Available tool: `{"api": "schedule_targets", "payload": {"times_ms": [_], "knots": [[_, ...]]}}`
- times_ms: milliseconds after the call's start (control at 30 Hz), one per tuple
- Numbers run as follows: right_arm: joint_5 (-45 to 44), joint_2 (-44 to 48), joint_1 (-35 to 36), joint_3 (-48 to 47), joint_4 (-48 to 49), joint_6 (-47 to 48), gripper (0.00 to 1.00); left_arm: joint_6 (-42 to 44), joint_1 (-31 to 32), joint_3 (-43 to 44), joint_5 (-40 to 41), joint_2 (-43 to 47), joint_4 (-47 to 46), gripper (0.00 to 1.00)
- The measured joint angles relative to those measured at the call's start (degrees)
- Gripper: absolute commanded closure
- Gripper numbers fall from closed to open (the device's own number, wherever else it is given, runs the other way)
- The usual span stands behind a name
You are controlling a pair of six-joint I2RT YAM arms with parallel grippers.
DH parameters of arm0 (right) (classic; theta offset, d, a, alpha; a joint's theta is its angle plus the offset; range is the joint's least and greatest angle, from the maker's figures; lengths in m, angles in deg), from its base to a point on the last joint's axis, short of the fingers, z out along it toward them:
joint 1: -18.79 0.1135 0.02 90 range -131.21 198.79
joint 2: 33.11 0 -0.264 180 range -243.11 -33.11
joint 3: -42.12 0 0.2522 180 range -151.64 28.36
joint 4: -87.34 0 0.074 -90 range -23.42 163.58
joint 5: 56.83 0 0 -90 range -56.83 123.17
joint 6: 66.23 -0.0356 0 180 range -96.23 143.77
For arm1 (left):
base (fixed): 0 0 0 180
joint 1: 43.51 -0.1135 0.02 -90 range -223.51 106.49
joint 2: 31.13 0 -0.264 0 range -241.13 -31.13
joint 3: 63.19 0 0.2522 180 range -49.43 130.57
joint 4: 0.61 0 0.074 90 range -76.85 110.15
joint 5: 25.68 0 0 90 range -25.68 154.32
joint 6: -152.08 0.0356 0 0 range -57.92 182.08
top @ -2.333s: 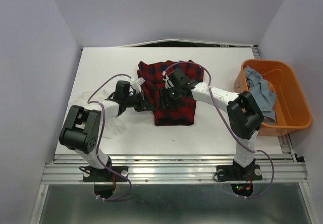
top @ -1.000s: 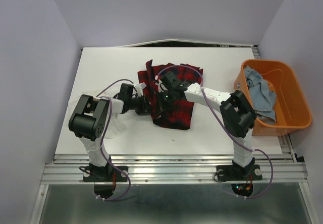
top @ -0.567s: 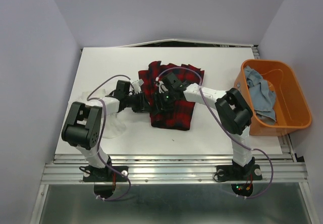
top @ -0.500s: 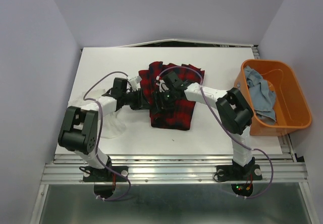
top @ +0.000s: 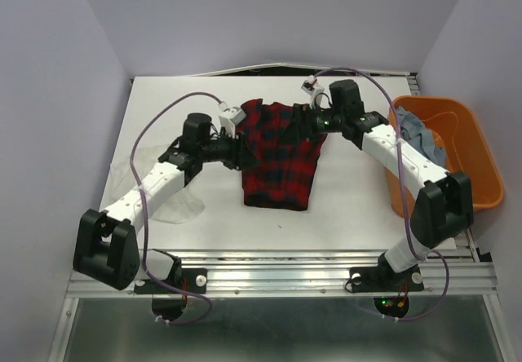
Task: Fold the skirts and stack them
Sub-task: Fold the skirt
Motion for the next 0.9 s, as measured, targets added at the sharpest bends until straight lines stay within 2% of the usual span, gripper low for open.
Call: {"api": "schedule_targets", "payload": {"times_ms": [100,167,233,333,500,600,667,900], "knots": [[0.9,0.4,-4.2,3.6,1.2,0.6,0.23,-0.9,7.6,-0.1,0.1,-4.3,-2.9,0.66],[1.0,-1.3,-5.5,6.6,1.2,0.8,0.25,-1.9,10.4,-0.1,0.1,-7.2,-4.5,0.72],[1.1,-3.8,-5.6,8.9,0.8,0.7,0.26,-2.8,12.5,-0.1,0.0,-11.7,-5.6,0.73],[1.4,-7.9,-5.4,12.3,0.7,0.8,0.28,-3.4,11.5,-0.1,0.5,-19.8,-5.5,0.79],[1.2,-13.1,-5.9,15.3,1.6,1.5,0.30,-3.2,4.9,-0.5,1.1,-27.8,-1.9,0.82],[1.7,-15.1,-7.2,15.7,2.8,1.8,0.30,-1.9,2.3,0.2,1.6,-27.9,0.6,0.81],[2.1,-15.1,-7.6,15.7,3.0,1.9,0.30,0.2,1.7,2.1,2.4,-27.9,3.0,0.77],[4.9,-15.0,-8.0,13.5,2.5,2.4,0.28,4.7,3.3,10.8,2.5,-22.4,6.3,0.69]]}}
